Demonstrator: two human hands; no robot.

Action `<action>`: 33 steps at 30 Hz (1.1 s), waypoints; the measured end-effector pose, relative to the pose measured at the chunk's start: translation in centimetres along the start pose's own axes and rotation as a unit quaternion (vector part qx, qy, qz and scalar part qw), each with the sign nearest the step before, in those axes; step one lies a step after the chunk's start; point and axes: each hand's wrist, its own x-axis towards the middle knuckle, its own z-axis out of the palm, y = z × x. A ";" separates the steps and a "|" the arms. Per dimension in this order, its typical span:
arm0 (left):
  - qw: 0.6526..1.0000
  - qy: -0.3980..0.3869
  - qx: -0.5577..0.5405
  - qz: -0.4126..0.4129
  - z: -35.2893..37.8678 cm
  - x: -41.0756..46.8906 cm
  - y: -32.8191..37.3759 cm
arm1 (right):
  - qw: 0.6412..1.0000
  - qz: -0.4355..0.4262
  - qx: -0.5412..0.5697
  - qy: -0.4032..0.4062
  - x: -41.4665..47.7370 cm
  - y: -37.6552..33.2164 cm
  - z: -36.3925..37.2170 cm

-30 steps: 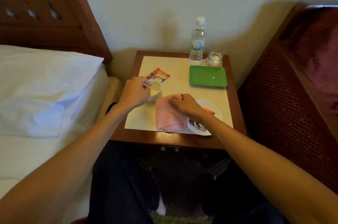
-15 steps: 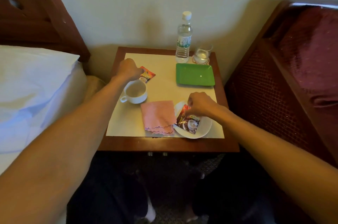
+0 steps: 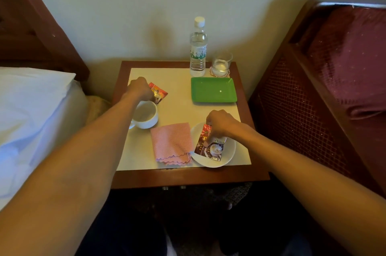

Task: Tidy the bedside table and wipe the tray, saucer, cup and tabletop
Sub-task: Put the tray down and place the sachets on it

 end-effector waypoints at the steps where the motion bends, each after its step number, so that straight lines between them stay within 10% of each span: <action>1: 1.000 0.002 -0.004 -0.002 -0.1 0.0 0.1 | 1.000 -0.003 0.016 0.001 0.1 0.2 -0.4; 9: 0.982 0.032 -0.176 0.055 -0.4 -0.6 3.1 | 0.990 -0.062 0.116 -0.042 1.4 1.8 -4.4; 16: 0.923 0.032 -0.381 0.048 0.9 -2.2 8.7 | 0.986 -0.051 0.141 0.077 3.4 4.5 -9.2; 33: 0.993 0.082 -0.074 0.046 7.2 0.7 13.0 | 0.973 -0.075 0.129 0.174 12.4 7.5 -8.8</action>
